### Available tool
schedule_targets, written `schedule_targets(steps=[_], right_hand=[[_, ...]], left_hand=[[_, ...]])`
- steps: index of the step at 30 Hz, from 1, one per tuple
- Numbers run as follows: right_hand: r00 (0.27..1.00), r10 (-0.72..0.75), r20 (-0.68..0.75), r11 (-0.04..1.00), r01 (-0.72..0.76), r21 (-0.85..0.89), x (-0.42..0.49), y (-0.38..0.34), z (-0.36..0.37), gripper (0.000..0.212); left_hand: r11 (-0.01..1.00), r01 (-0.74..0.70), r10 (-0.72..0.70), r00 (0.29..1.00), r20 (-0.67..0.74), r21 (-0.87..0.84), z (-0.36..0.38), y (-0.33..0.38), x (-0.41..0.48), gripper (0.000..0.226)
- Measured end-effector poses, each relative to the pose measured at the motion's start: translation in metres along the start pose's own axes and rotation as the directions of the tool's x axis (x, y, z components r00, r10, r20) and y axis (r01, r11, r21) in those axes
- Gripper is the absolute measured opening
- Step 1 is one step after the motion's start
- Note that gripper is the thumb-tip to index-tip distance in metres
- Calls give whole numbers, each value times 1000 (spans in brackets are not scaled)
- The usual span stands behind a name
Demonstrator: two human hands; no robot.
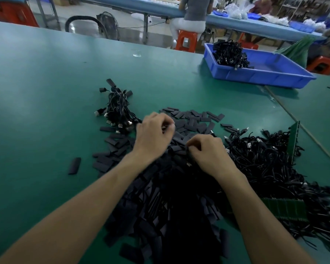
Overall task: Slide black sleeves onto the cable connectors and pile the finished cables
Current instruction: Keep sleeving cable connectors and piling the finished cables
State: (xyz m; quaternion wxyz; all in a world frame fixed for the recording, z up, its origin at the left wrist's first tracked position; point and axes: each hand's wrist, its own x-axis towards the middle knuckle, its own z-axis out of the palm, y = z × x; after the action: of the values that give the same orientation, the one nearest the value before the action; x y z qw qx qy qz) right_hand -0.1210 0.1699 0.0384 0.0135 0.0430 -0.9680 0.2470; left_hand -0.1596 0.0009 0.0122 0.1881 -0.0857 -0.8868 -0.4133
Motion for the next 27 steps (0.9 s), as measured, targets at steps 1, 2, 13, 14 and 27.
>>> schedule_targets(steps=[1, 2, 13, 14, 27], right_hand=[[1000, 2, -31, 1000, -2, -21, 1, 0, -3, 22], [998, 3, -63, 999, -6, -41, 1, -1, -7, 22], [897, 281, -342, 870, -389, -304, 32, 29, -70, 33], [889, 309, -338, 870, -408, -277, 36, 36, -75, 32], [810, 444, -384, 752, -569, -331, 42, 68, -91, 42]], left_hand=[[1000, 7, -7, 999, 52, 6, 5, 2, -6, 3], [1000, 16, -19, 995, 100, 25, 9, 3, -11, 4], [966, 4, -47, 986, 159, 258, 29, -10, -35, 19], [966, 4, -46, 986, 158, 257, 30, -10, -35, 19], [972, -9, -25, 990, 138, 237, 28, -14, -37, 12]])
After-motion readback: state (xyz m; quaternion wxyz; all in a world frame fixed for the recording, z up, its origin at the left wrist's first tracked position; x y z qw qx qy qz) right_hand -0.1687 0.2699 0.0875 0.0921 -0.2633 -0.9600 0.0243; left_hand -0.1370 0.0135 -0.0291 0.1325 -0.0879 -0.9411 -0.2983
